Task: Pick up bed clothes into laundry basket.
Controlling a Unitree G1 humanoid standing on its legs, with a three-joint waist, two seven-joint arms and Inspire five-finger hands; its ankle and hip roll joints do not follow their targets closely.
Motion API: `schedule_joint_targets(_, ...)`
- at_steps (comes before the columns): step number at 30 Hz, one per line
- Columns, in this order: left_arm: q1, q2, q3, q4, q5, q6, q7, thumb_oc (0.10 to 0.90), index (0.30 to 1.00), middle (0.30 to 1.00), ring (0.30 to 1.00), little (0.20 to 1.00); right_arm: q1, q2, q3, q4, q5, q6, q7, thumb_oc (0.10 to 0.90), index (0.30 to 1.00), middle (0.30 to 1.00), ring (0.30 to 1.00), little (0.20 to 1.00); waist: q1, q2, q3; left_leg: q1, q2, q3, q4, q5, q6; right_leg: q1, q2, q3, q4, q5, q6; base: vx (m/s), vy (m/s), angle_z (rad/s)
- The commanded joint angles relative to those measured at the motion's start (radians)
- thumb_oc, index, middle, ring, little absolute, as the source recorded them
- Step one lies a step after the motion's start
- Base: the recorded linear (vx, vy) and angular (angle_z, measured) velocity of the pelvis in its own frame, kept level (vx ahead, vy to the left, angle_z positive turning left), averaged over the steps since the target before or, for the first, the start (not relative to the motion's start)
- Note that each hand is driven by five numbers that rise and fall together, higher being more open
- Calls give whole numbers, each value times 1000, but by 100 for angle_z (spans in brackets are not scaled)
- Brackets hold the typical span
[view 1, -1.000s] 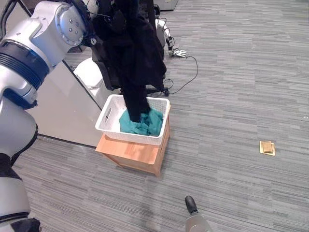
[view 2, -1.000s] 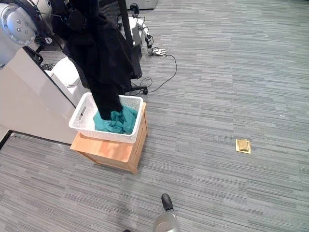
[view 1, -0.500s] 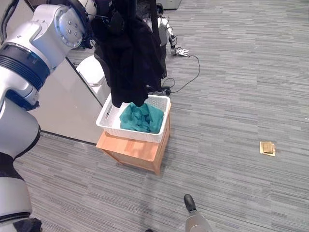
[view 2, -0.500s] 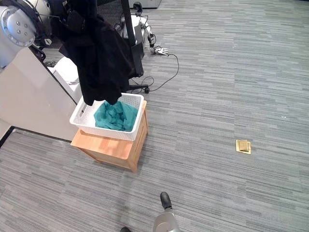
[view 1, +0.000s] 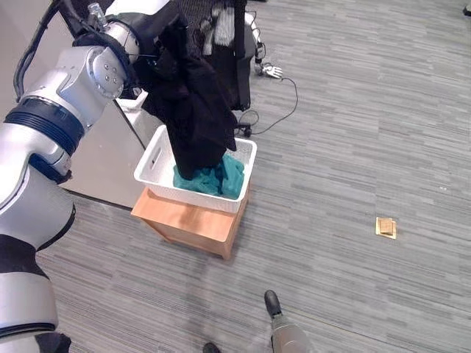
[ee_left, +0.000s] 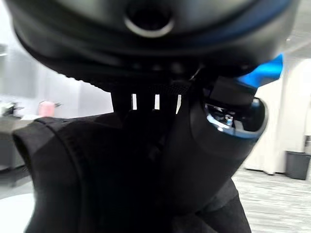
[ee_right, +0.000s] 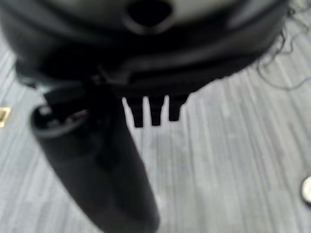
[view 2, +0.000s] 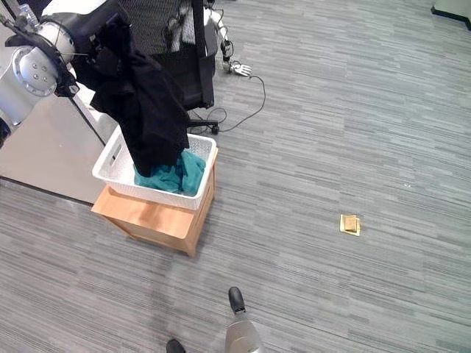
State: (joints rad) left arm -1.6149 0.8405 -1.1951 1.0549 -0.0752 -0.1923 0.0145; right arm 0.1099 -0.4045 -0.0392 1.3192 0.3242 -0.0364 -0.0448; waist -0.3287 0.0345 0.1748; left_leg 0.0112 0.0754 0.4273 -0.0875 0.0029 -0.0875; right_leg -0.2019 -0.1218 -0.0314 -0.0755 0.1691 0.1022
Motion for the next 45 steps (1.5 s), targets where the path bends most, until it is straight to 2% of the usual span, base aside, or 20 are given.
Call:
schedule_joint_targets(1, -158, 35, 155, 100, 14, 0, 83, 400, 300, 300, 300, 300, 84, -47, 15, -8, -26, 4, -13, 800, 900, 900, 900, 900, -28, -11, 40, -9, 49, -30, 0, 63, -63, 79, 34, -7, -1, -64, 81, -24, -5, -10)
schedule_joint_targets(9, -12, 29, 235, 155, 71, 16, 59, 400, 300, 300, 300, 300, 113, -50, 11, -6, -42, -1, -18, 800, 900, 900, 900, 900, -62, -37, 83, -39, 55, -12, 0, 68, -67, 32, 42, 18, -1, -48, 79, -22, -2, -6)
schedule_joint_targets(13, 93, 8, 296, 186, 103, 26, 38, 400, 300, 300, 300, 300, 98, -59, 20, -6, -58, 0, -23, 800, 900, 900, 900, 900, -82, -35, 102, -40, 54, 9, 0, 63, -68, 14, 43, 35, -2, -43, 79, -12, 12, -15)
schedule_joint_targets(18, 139, -2, 337, 215, 113, 34, 28, 400, 300, 300, 300, 300, 84, -72, 32, -12, -79, 1, -28, 800, 900, 900, 900, 900, -96, -31, 108, -33, 54, 23, 0, 56, -68, 10, 45, 45, -2, -43, 79, 5, 9, -9)
schedule_joint_targets(19, 138, -5, 346, 237, 119, 44, 27, 725, 787, 787, 787, 787, 74, -79, 33, -9, -82, 5, -29, 800, 900, 900, 900, 900, -102, -27, 109, -28, 53, 29, 0, 53, -68, 9, 47, 47, -2, -42, 79, 5, 6, -12)
schedule_joint_targets(20, 138, -5, 346, 237, 119, 43, 27, 800, 900, 900, 900, 900, 74, -79, 33, -9, -82, 5, -29, 800, 900, 900, 900, 900, -102, -27, 109, -28, 53, 29, 0, 53, -68, 9, 47, 47, -2, -42, 79, 8, 10, -15)
schedule_joint_targets(31, 19, 16, 337, 155, 4, 20, 77, 800, 900, 900, 900, 900, 73, -79, 44, -10, -80, 6, -20, 800, 900, 900, 900, 900, -82, 15, 89, -3, 45, 15, 0, 46, -68, 48, 33, 23, -5, -55, 78, 7, 1, 2)
schedule_joint_targets(33, 1, 18, 319, 131, -29, 19, 56, 800, 900, 900, 900, 900, 61, -84, 46, -17, -74, 9, -16, 800, 900, 900, 900, 900, -75, 26, 80, 6, 42, 9, 0, 45, -67, 63, 30, 15, -6, -57, 79, 22, 16, 12)
schedule_joint_targets(34, -23, 28, 278, 140, -33, 20, 5, 800, 900, 900, 900, 900, 61, -96, 45, -17, -80, 16, -11, 800, 900, 900, 900, 900, -70, 35, 67, 14, 38, 7, 0, 43, -67, 73, 28, 11, -8, -58, 80, 15, 18, 10)
schedule_joint_targets(39, -98, 62, 207, 109, -40, 5, 14, 800, 900, 900, 900, 900, 64, -116, 31, -12, -84, 23, 0, 800, 900, 900, 900, 900, -47, 49, 41, 34, 31, -7, 0, 40, -65, 106, 19, -7, -9, -62, 83, 27, 10, 4)
schedule_joint_targets(41, -122, 101, 204, 43, -82, -13, 58, 800, 900, 900, 900, 900, 70, -122, 14, -3, -74, 22, -1, 800, 900, 900, 900, 900, -20, 56, 22, 46, 28, -25, 0, 37, -62, 130, 11, -24, -8, -67, 83, 3, 3, 10)
schedule_joint_targets(42, -122, 101, 204, 42, -82, -13, 58, 800, 900, 900, 900, 900, 70, -122, 14, -3, -74, 22, -1, 800, 900, 900, 900, 900, -20, 56, 22, 47, 28, -25, 0, 37, -62, 131, 11, -24, -8, -67, 84, -7, 4, 12)
schedule_joint_targets(45, -71, 165, 267, -151, -151, -48, 129, 800, 900, 900, 900, 900, 67, -115, 1, -6, -57, 18, -6, 800, 900, 900, 900, 900, 16, 58, 1, 53, 25, -50, 0, 37, -59, 153, 5, -46, -6, -73, 83, -23, -23, 26)
